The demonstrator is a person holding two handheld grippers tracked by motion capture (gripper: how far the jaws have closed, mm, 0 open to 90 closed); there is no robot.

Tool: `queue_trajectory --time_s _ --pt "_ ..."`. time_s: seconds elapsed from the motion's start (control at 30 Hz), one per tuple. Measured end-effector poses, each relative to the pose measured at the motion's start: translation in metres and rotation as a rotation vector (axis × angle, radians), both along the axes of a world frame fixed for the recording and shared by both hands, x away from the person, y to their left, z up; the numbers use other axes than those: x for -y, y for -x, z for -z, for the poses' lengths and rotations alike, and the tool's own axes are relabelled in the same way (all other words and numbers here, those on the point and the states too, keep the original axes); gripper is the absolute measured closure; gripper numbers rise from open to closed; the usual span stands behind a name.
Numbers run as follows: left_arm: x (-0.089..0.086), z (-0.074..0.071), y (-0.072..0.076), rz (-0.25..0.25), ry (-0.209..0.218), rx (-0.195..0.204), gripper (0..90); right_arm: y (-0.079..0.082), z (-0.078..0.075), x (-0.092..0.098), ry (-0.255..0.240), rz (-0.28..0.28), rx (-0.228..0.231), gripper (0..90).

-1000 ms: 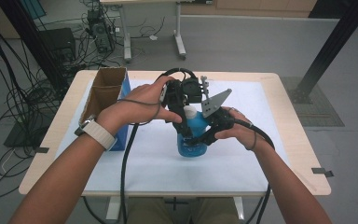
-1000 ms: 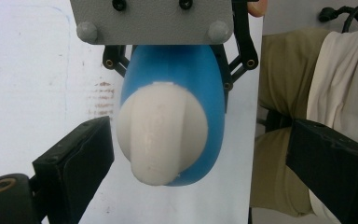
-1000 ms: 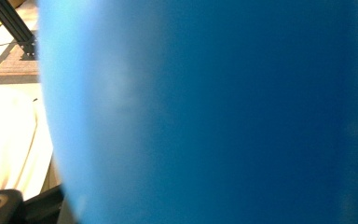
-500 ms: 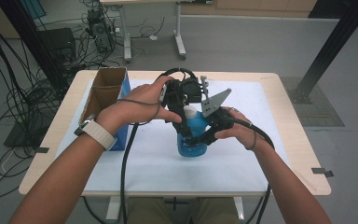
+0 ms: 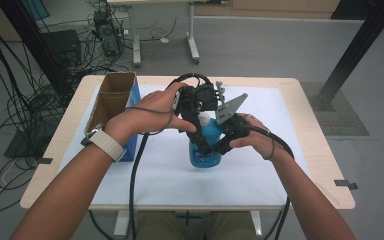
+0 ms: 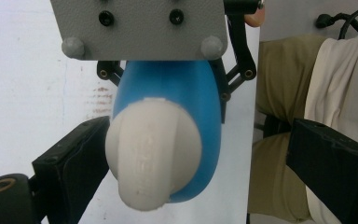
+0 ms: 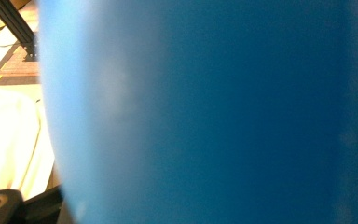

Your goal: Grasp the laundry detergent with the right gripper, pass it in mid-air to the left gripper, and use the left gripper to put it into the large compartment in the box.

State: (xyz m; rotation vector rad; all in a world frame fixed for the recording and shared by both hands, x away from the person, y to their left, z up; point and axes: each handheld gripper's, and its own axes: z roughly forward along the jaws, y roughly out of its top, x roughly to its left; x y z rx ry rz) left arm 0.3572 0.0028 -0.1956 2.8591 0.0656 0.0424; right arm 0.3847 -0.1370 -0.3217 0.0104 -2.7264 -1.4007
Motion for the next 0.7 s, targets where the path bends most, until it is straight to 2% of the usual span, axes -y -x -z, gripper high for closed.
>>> queue_trajectory --time_s 0.4,0.7 --pt "0.001 0.002 0.0 -0.005 -0.016 0.007 8.5 0.004 -0.006 -0.004 0.008 -0.027 0.011 43.3" --pt "0.002 0.002 -0.001 -0.002 -0.016 0.014 9.0 0.005 -0.012 -0.004 0.005 -0.032 0.0 43.3"
